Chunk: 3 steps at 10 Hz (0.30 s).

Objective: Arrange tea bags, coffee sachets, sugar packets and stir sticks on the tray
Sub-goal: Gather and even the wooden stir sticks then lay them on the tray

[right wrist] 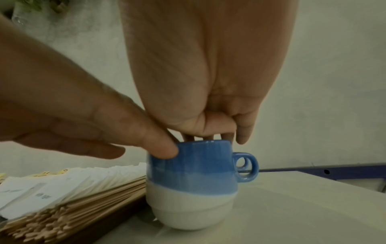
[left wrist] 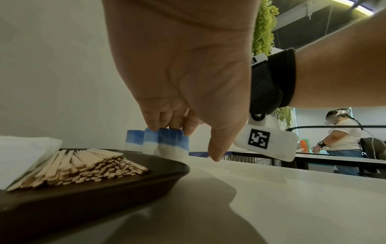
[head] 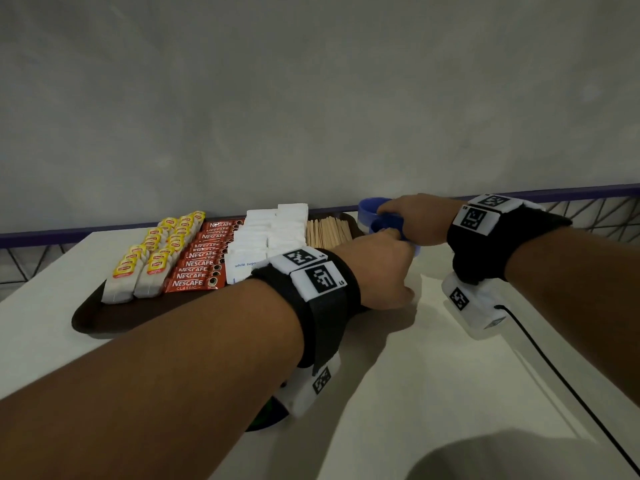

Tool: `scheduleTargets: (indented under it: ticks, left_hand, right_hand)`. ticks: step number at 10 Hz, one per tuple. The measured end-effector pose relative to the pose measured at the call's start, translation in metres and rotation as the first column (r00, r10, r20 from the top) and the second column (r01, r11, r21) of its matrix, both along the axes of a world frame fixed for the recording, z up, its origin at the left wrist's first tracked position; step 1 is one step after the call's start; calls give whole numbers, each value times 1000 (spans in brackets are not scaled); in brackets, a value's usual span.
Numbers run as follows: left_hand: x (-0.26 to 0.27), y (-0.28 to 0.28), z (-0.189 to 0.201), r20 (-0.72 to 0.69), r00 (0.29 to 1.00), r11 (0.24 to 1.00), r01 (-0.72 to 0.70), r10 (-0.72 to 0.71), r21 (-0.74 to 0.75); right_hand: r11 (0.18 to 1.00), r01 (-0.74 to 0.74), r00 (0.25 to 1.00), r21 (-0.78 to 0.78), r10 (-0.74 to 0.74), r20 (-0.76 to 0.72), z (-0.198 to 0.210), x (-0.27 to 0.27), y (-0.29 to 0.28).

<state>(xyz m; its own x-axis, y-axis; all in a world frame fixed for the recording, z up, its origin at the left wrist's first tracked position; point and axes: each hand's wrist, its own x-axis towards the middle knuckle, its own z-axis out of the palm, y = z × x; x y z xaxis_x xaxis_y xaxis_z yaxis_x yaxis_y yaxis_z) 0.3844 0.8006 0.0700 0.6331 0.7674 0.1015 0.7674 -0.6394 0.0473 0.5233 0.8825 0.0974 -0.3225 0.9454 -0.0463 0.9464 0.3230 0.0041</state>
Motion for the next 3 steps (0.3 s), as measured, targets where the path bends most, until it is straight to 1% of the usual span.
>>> scheduleTargets:
  ticks: [1,2,3]
  left_hand:
    - [-6,-11,7,11,1000,1000,-14,14,-13]
    - [-24,-43,29,85,996,1000,-18,19,-16]
    - [-57,-104,47,131,991,1000,6,-8,15]
  right_hand:
    - [999,33,998,9,-32,-60,13,4,-21]
    - [1000,0,991,12,1,-132,38,13,-65]
    - [999,-46,994,-19,44,-103,51,31,-130]
